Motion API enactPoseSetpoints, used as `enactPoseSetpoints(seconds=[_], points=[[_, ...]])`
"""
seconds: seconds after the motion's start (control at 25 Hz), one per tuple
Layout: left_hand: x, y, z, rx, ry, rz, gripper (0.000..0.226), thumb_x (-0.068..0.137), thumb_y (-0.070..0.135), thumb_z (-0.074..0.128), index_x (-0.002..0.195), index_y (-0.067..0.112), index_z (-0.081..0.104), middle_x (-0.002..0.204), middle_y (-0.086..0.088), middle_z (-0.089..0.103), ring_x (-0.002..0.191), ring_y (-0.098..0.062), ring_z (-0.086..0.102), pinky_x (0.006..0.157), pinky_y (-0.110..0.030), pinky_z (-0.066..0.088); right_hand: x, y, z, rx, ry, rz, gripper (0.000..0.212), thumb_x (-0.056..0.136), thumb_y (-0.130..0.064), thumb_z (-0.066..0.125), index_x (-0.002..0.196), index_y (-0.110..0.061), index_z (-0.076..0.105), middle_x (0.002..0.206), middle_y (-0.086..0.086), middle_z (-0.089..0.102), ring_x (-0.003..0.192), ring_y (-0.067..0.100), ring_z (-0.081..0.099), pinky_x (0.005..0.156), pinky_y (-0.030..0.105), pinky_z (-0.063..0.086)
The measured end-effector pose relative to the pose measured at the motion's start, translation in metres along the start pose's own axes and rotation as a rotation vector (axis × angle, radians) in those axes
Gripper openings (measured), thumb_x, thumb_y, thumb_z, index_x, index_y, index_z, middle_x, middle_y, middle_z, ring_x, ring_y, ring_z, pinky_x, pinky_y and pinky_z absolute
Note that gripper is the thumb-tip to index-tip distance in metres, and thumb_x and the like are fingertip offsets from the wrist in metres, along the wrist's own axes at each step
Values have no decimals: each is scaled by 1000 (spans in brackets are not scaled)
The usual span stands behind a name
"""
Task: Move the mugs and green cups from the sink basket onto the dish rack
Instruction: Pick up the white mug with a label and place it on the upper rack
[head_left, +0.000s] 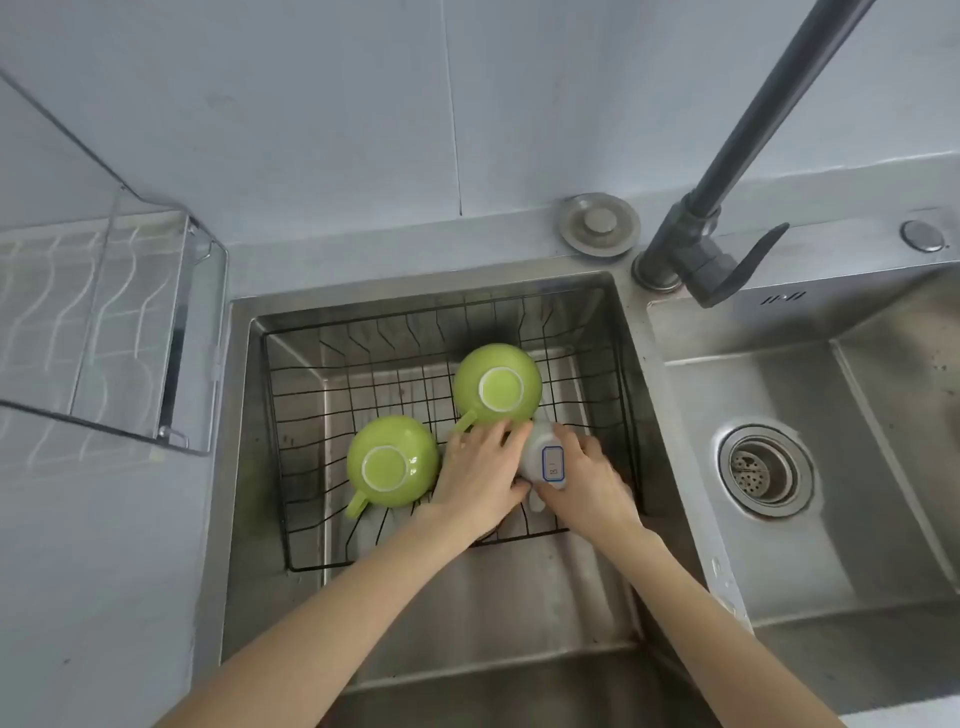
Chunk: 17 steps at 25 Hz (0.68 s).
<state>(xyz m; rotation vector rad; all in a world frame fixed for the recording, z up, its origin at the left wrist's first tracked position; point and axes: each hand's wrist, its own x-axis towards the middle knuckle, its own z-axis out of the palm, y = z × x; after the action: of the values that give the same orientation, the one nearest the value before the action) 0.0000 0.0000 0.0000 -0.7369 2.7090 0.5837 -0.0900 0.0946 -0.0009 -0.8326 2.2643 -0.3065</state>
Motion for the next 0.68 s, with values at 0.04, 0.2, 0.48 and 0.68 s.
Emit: enactPoseSetpoints(seconds=[0.04, 0.2, 0.48, 0.68], points=[[5, 1, 2, 14, -25, 1, 63, 83, 32, 55, 137, 18, 25, 138, -5, 40, 124, -27, 39, 100, -44, 31, 4, 0, 1, 15, -2, 15, 71, 80, -27, 62, 139, -21, 23, 135, 12, 38, 117, 35, 47, 85, 41, 45], [16, -1, 14, 59, -57, 17, 66, 82, 25, 55, 138, 17, 22, 136, -7, 41, 120, -29, 43, 99, -43, 30, 14, 4, 11, 103, 11, 44, 75, 77, -25, 64, 140, -23, 23, 136, 12, 36, 119, 35, 45, 89, 41, 44], [18, 3, 22, 68, -11, 34, 68, 80, 20, 56, 138, 16, 21, 136, -6, 42, 119, -29, 43, 98, -41, 30, 9, 6, 13, 153, 82, 40, 74, 72, -25, 66, 137, -23, 31, 131, 14, 41, 114, 34, 47, 88, 39, 45], [8, 5, 10, -146, 22, 97, 70, 82, 19, 56, 140, 16, 19, 147, -3, 29, 132, -21, 30, 104, -33, 26, -9, -1, -5, 172, 120, 12, 72, 74, -26, 63, 137, -26, 28, 129, 11, 40, 113, 32, 45, 84, 39, 46]])
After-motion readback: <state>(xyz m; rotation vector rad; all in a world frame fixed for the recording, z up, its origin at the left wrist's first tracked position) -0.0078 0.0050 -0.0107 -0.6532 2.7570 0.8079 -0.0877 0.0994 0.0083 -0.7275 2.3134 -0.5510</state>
